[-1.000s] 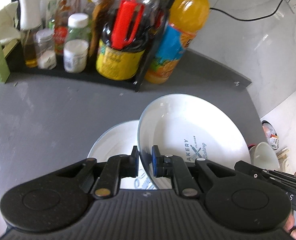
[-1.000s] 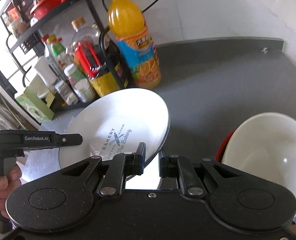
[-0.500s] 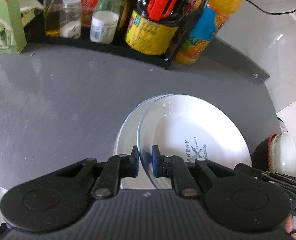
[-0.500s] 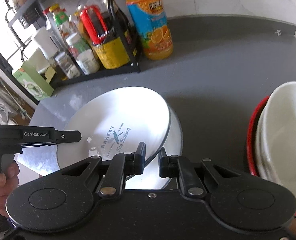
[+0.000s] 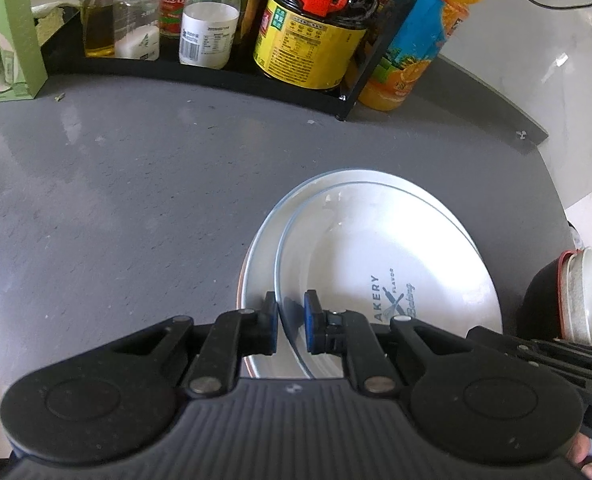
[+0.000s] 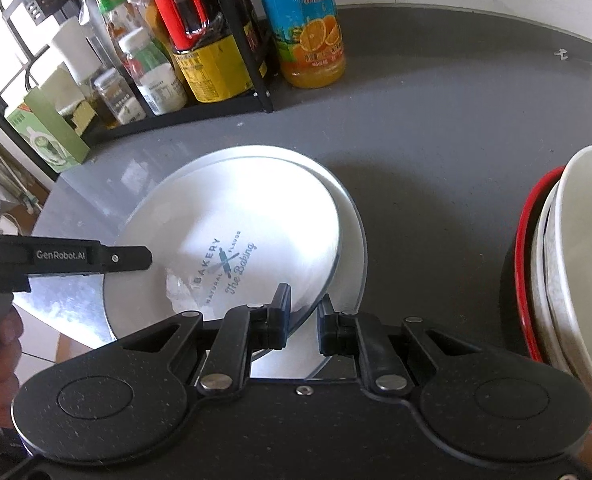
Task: Organize plates and bowls
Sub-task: 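Lower the 'BAKERY' plate onto the 'Sweet' plate and open both grippers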
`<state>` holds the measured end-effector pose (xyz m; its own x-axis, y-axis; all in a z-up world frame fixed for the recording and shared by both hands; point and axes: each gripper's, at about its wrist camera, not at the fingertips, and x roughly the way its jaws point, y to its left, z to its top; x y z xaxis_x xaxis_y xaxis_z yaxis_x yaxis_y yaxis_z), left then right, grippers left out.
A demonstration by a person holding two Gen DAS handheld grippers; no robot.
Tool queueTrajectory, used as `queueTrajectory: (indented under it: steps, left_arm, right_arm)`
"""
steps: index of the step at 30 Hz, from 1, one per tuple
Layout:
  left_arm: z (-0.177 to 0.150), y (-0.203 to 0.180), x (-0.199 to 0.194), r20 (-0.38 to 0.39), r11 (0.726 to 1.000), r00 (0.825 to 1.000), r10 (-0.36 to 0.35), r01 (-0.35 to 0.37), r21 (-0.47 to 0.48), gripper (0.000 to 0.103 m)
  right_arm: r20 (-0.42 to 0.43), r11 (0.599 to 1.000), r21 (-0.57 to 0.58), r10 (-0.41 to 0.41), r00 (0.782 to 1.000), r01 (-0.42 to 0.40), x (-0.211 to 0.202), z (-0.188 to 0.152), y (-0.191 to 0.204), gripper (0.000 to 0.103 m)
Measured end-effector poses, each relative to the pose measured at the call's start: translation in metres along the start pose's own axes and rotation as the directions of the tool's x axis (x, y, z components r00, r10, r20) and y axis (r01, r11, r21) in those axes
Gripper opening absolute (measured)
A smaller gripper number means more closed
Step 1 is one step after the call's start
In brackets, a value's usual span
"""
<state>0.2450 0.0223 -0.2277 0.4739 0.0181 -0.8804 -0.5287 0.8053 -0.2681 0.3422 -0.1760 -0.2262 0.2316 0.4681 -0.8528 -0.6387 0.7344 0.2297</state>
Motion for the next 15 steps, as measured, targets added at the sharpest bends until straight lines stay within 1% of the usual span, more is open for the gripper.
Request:
queueTrajectory:
  steps: [5,9,11,15]
  left_arm:
    - [-0.0028,-0.0046,0.0025,0.01,0.999,1.0,0.007,-0.008,0.042,0.012]
    - [-0.0038,-0.0037,0.0036,0.015,0.999,1.0,0.003,-0.004,0.05,0.012]
    - [-0.0043,-0.0029,0.0033,0.015,0.999,1.0,0.0,-0.001,0.05,0.013]
    - [-0.0036,-0.0007,0.0042,0.007,0.999,1.0,-0.012,0.012,0.042,0.013]
  right_arm:
    - [-0.007,1.0,0.006,-0.025,1.0,0.025,0.001,0.0009,0.002,0.014]
    - [-0.021,0.999,0.012,-0.034,0.999,0.034,0.0027,0.0027,0.0034,0.017]
    - [-0.029,0.999,0.011,-0.042,0.999,0.042,0.0038,0.0033,0.0062,0.021]
    - [-0.055,0.998,0.033,-0.048,0.997,0.05,0.0034,0.006,0.0082,0.021]
